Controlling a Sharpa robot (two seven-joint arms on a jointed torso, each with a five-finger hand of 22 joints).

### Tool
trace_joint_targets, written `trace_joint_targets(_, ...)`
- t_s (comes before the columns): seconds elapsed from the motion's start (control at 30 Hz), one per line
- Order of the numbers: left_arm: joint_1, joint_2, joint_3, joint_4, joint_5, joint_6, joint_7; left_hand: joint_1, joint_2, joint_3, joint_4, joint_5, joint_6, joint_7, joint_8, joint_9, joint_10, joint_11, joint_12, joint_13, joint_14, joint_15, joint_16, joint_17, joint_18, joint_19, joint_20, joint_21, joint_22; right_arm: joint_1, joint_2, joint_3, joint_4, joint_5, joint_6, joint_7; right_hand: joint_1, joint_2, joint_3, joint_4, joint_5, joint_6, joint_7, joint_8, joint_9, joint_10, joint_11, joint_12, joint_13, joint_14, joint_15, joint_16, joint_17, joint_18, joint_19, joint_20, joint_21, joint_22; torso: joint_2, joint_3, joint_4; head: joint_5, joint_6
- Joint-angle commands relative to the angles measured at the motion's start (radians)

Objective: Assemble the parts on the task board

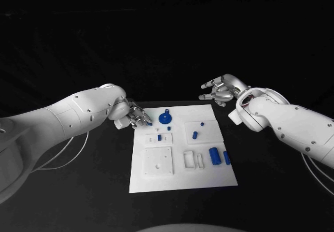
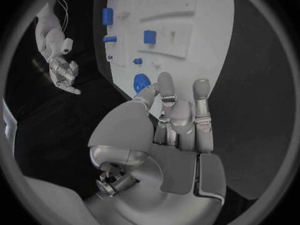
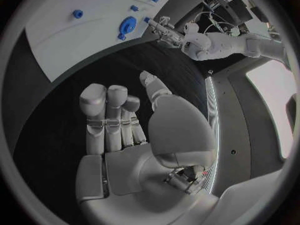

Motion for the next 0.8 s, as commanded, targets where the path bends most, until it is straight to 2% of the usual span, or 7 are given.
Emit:
trace_joint_targets(0.03,0.006,-0.021,0.002,0.048,0.056,-0.068,-0.003,-0.008,-0.011,0.071,-0.072,0.032,0.036,-0.024,0.001,0.005,0.049,-0.01,0.015,-0.007,0.012,0.001,0.008,0.014,0.014,0.006,0.001,0.006,0.019,0.0,-0.001,0.001,-0.001,0.001,0.007,0.006,-0.004,0.006,0.0,-0.007,0.005,0.005,0.004,-0.003,0.001,-0.007,-0.001,0.004,-0.001,0.003,-0.002,-0.004,0.001,0.008,0.063,-0.002,-0.003,0.077,-0.002,0.0008,0.0025,0.003,0.001)
trace_joint_targets(0.27,0.029,-0.107,0.002,0.216,0.064,-0.123,-0.023,-0.032,-0.023,0.088,-0.092,0.082,0.064,-0.028,-0.012,-0.001,0.048,-0.012,0.042,-0.039,0.025,0.001,0.018,0.043,0.019,0.01,0.004,0.019,0.02,0.0,-0.004,0.001,-0.01,0.005,0.008,0.007,-0.004,0.006,0.0,-0.007,0.005,0.005,0.004,-0.003,0.001,-0.007,-0.001,0.004,-0.001,0.003,-0.002,-0.004,0.001,0.008,0.063,-0.002,-0.003,0.077,-0.008,0.0027,0.0114,0.003,-0.008)
trace_joint_targets(0.43,0.039,-0.156,0.001,0.319,0.045,-0.134,-0.044,-0.039,-0.026,0.092,-0.096,0.095,0.075,-0.03,-0.014,0.0,0.049,-0.014,0.044,-0.045,0.027,0.001,0.021,0.05,0.021,0.008,0.005,0.022,0.019,0.0,-0.005,0.0,-0.017,0.007,0.008,0.009,-0.006,0.006,0.001,-0.008,0.007,0.005,0.004,-0.003,0.001,-0.009,-0.001,0.002,-0.004,0.004,-0.002,-0.007,0.002,0.008,0.062,-0.002,-0.003,0.078,-0.012,0.0035,0.0164,0.005,-0.012)
trace_joint_targets(0.53,0.041,-0.169,-0.001,0.349,0.039,-0.141,-0.051,-0.055,-0.039,0.094,-0.095,0.119,0.114,-0.045,-0.004,0.025,0.047,-0.026,0.045,-0.026,0.026,-0.007,0.007,0.035,0.017,0.009,-0.003,0.022,0.018,0.0,-0.004,0.0,-0.019,0.008,0.008,0.009,-0.005,0.007,0.002,-0.008,0.007,0.005,0.004,-0.003,0.001,-0.01,-0.001,0.001,-0.005,0.003,-0.002,-0.009,0.001,0.008,0.062,-0.002,-0.004,0.078,-0.014,0.0038,0.0164,0.005,-0.012)
trace_joint_targets(0.57,0.042,-0.174,-0.002,0.361,0.035,-0.143,-0.053,-0.062,-0.045,0.107,-0.095,0.117,0.119,-0.044,-0.024,0.066,0.05,-0.026,0.033,-0.003,0.03,-0.008,0.002,0.035,0.011,0.012,-0.009,0.023,0.019,0.0,-0.004,0.0,-0.02,0.008,0.009,0.009,-0.005,0.007,0.002,-0.008,0.007,0.005,0.004,-0.003,0.001,-0.01,-0.001,0.001,-0.005,0.003,-0.002,-0.009,0.001,0.008,0.062,-0.002,-0.004,0.078,-0.014,0.0036,0.0164,0.005,-0.012)
trace_joint_targets(0.67,0.043,-0.183,-0.005,0.384,0.027,-0.148,-0.058,-0.062,-0.044,0.113,-0.093,0.121,0.126,-0.046,-0.044,0.09,0.048,-0.026,0.024,0.015,0.029,-0.008,-0.001,0.036,0.009,0.01,-0.007,0.018,0.018,0.0,-0.004,0.0,-0.022,0.008,0.01,0.009,-0.005,0.007,0.002,-0.008,0.007,0.005,0.004,-0.003,0.001,-0.01,-0.001,0.001,-0.005,0.003,-0.002,-0.009,0.001,0.008,0.062,-0.002,-0.004,0.078,-0.014,0.0035,0.0158,0.005,-0.014)
trace_joint_targets(0.8,0.043,-0.192,-0.019,0.407,0.007,-0.156,-0.063,-0.07,-0.048,0.115,-0.093,0.136,0.135,-0.05,-0.041,0.114,0.048,-0.028,0.023,0.026,0.032,-0.009,0.001,0.045,0.008,0.012,-0.008,0.019,0.018,0.0,-0.004,0.0,-0.023,0.008,0.011,0.009,-0.004,0.006,0.004,-0.009,0.009,0.005,0.004,-0.003,0.001,-0.009,-0.001,0.001,-0.005,0.003,-0.002,-0.01,0.0,0.008,0.062,-0.002,-0.006,0.078,-0.015,0.0046,0.0161,0.006,-0.016)
